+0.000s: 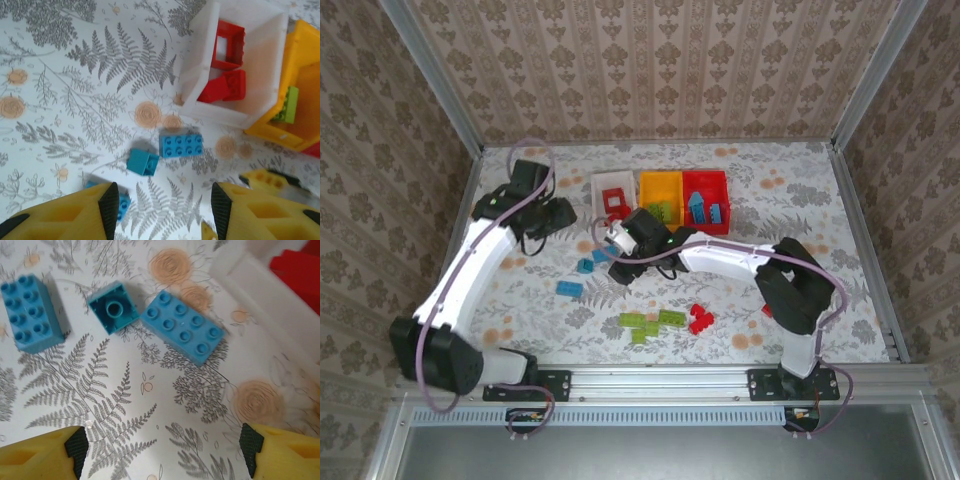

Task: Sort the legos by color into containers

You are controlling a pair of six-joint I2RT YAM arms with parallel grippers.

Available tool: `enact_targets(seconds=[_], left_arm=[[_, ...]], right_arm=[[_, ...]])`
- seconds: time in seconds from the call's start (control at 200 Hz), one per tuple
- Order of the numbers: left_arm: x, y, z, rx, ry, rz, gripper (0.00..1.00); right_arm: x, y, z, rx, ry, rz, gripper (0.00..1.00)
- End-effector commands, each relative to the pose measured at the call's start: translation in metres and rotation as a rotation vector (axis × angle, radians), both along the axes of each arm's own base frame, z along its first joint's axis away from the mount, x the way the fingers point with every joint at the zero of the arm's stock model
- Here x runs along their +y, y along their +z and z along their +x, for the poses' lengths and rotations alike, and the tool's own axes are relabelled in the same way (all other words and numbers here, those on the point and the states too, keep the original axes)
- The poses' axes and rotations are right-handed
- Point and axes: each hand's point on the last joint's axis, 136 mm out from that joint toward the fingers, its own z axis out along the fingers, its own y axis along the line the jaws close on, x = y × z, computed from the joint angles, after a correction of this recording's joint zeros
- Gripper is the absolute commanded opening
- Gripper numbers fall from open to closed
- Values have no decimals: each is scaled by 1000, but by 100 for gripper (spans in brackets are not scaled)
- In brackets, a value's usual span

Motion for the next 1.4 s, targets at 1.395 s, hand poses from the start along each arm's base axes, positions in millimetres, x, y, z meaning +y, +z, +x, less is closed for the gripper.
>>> enact_targets(seconds=[1.395], left_arm=[[-2, 20, -57, -119, -132, -152, 57]], right_arm=[[43, -52, 4, 99, 132, -111, 53]])
